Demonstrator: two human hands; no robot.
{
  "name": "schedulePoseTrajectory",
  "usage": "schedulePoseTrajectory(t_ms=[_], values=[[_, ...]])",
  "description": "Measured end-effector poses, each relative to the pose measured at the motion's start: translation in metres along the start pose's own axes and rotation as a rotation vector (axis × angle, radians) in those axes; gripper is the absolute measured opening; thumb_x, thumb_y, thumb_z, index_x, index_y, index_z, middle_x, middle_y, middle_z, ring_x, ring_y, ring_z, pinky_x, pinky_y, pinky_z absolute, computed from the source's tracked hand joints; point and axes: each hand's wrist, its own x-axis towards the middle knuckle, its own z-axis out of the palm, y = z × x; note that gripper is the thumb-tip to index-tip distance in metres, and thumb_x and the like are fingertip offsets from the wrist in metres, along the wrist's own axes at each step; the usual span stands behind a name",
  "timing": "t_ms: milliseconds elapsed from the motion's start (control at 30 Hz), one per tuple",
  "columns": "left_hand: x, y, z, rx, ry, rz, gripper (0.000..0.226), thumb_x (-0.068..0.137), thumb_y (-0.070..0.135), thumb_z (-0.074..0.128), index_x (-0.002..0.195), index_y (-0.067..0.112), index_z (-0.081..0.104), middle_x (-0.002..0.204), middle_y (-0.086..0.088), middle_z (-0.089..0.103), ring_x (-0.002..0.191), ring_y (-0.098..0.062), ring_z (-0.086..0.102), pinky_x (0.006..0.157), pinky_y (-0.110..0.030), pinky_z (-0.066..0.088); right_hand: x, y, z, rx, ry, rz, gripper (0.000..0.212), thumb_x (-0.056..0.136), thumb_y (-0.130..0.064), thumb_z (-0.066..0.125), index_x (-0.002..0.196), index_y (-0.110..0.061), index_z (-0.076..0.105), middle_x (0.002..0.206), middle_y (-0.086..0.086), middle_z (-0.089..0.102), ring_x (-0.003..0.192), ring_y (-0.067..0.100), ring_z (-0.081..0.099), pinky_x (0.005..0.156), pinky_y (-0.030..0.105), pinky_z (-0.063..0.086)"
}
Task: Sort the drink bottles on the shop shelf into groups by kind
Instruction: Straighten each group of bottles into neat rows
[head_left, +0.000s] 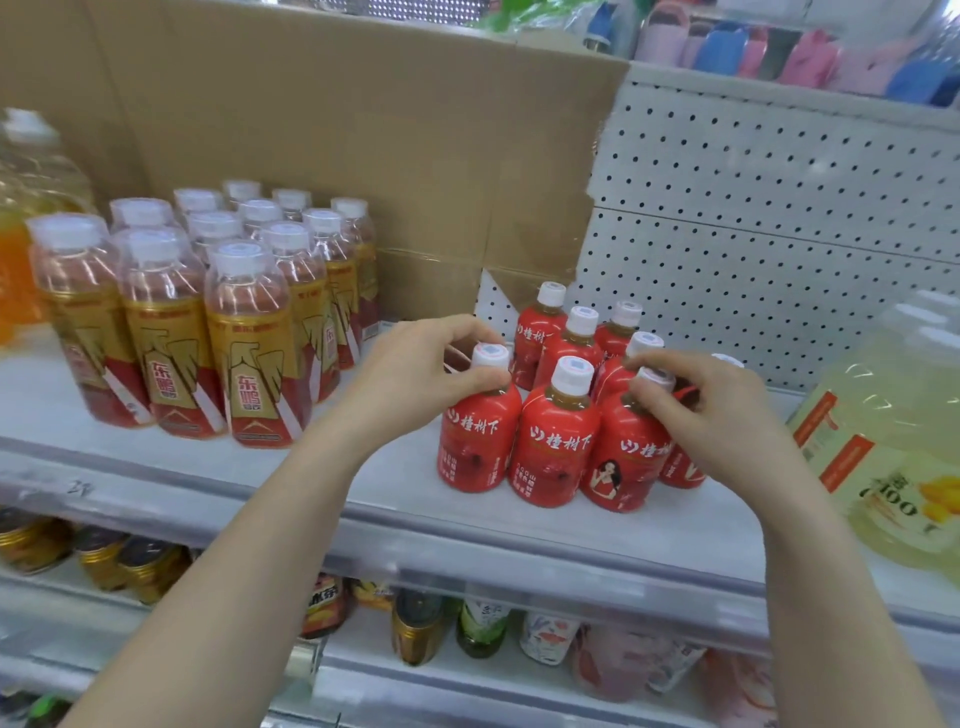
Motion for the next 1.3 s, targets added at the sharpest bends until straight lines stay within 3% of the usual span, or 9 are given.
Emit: schedulePoseTrajectory(t_ms=[133,333,500,667,767,833,1000,1167,1300], values=[[0.0,0.004,0.005,0.033,0.014,0.004,0.022,0.078,0.048,0.076,0.096,0.039,0.069,0.089,0.025,0.07,0.081,0.01,0.064,0.076,-0.026,0.054,-0.003,0.0,-0.007,-0.024,0.013,0.017,0.021,0.091,-0.031,0.07,0.111,-0.03,0.075,0.084,-0.031,0.057,0.081,-0.009,0.056,0.069,0.008,0.037],[0.002,0.013,0.019,-0.01,0.001,0.043,0.02,0.076,0.045,0.078,0.092,0.041,0.066,0.085,0.026,0.069,0.082,0.015,0.061,0.062,-0.011,0.043,-0.009,0.01,-0.02,-0.04,0.003,0.056,0.018,0.088,-0.033,0.072,0.106,-0.032,0.076,0.091,-0.021,0.069,0.087,0.002,0.065,0.078,0.028,0.051],[0.004,0.016,0.026,-0.017,-0.01,0.062,0.019,0.077,0.045,0.077,0.089,0.04,0.062,0.088,0.023,0.068,0.079,0.008,0.062,0.063,-0.018,0.043,-0.009,0.01,-0.025,-0.063,-0.028,0.058,0.02,0.091,-0.034,0.069,0.11,-0.034,0.073,0.096,-0.017,0.069,0.09,0.005,0.063,0.078,0.027,0.049],[0.006,0.018,0.018,-0.013,-0.084,0.074,0.021,0.076,0.05,0.071,0.091,0.038,0.064,0.089,0.02,0.069,0.08,0.006,0.062,0.066,-0.021,0.051,0.003,0.004,-0.021,-0.005,0.048,0.012,0.019,0.097,-0.03,0.062,0.113,-0.03,0.073,0.091,-0.024,0.063,0.08,-0.011,0.057,0.071,0.006,0.039],[0.028,0.021,0.008,-0.039,-0.077,0.06,0.023,0.089,0.05,0.058,0.103,0.034,0.068,0.093,0.018,0.069,0.084,0.002,0.063,0.075,-0.021,0.052,0.031,0.003,-0.025,-0.076,0.117,-0.006,0.022,0.097,-0.027,0.062,0.116,-0.026,0.072,0.097,-0.01,0.067,0.081,0.0,0.059,0.08,0.023,0.05],[0.055,0.023,0.01,-0.007,-0.074,0.091,0.026,0.097,0.042,0.054,0.116,0.032,0.068,0.102,0.016,0.069,0.093,-0.001,0.064,0.082,-0.023,0.051,0.052,0.001,-0.03,-0.189,-0.008,0.032,0.027,0.097,-0.033,0.062,0.122,-0.026,0.07,0.104,-0.004,0.068,0.089,0.011,0.062,0.085,0.034,0.051],[0.117,0.032,0.048,0.1,-0.34,0.179,0.039,0.1,0.034,0.056,0.139,0.029,0.057,0.13,0.011,0.063,0.12,-0.007,0.058,0.097,-0.023,0.043,0.078,-0.003,-0.025,-0.326,-0.283,0.054,0.024,0.095,-0.035,0.066,0.114,-0.022,0.072,0.103,0.0,0.072,0.083,0.013,0.062,0.068,0.024,0.045],[0.123,0.026,0.055,0.083,-0.286,0.189,0.02,0.093,0.031,0.067,0.112,0.029,0.071,0.072,0.016,0.055,0.063,0.004,0.051,0.055,-0.01,0.033,0.076,0.004,-0.019,-0.323,-0.289,0.075,0.02,0.09,-0.035,0.07,0.103,-0.02,0.071,0.081,0.001,0.066,0.071,0.018,0.061,0.057,0.029,0.043],[0.107,0.005,0.034,0.025,-0.232,0.193,0.014,0.091,0.028,0.07,0.102,0.035,0.073,0.071,0.012,0.06,0.056,0.002,0.049,0.056,-0.016,0.038,0.081,-0.001,-0.018,-0.332,-0.316,0.036,0.03,0.093,-0.032,0.069,0.12,-0.02,0.07,0.093,-0.005,0.065,0.067,0.002,0.051,0.057,0.018,0.035]])
